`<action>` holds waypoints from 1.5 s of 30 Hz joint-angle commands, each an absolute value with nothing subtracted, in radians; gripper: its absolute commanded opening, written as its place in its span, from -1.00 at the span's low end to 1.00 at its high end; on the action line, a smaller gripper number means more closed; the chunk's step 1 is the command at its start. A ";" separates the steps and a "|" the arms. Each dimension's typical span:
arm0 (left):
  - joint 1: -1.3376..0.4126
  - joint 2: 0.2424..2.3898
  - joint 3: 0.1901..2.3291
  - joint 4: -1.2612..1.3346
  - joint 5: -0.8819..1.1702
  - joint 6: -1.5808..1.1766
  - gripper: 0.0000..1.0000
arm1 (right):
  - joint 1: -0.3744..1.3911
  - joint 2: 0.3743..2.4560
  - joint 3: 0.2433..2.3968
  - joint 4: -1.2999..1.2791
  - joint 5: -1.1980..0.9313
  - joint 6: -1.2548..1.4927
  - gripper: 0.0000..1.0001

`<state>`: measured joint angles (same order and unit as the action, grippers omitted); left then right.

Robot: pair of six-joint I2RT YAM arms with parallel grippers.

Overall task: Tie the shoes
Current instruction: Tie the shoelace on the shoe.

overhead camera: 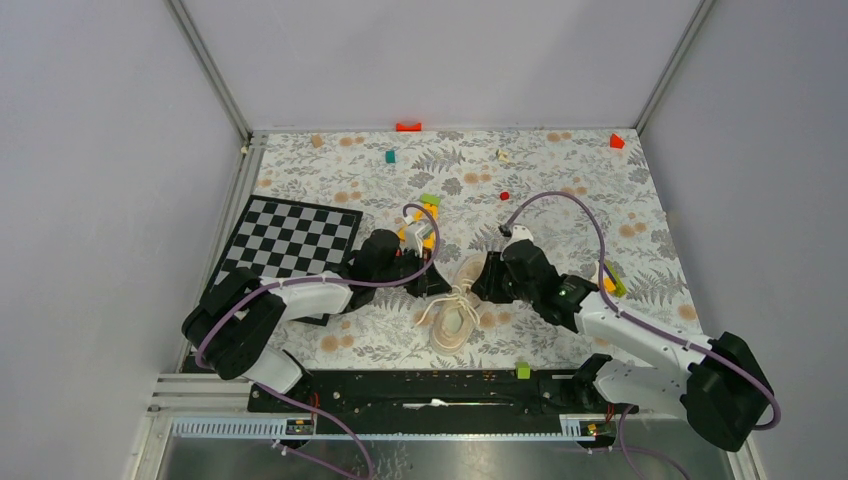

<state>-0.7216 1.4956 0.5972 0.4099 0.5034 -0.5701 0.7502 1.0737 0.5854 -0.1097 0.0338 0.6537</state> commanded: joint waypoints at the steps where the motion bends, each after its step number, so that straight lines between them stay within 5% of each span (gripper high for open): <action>1: -0.733 1.474 0.614 0.480 0.557 -0.532 -1.00 | 0.748 1.087 0.621 -0.106 0.025 0.676 -0.33; 15: -0.733 1.466 0.615 0.465 0.559 -0.520 -1.00 | 0.749 1.196 0.595 0.067 -0.084 0.710 -0.22; 45: -0.757 1.442 0.584 0.463 0.545 -0.489 -1.00 | 0.748 1.219 0.598 0.006 -0.017 0.686 -0.22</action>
<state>-0.7425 1.4742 0.5945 0.4194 0.5278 -0.5240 0.7498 1.1870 0.5838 0.0105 -0.0357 0.6971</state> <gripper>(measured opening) 0.011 0.387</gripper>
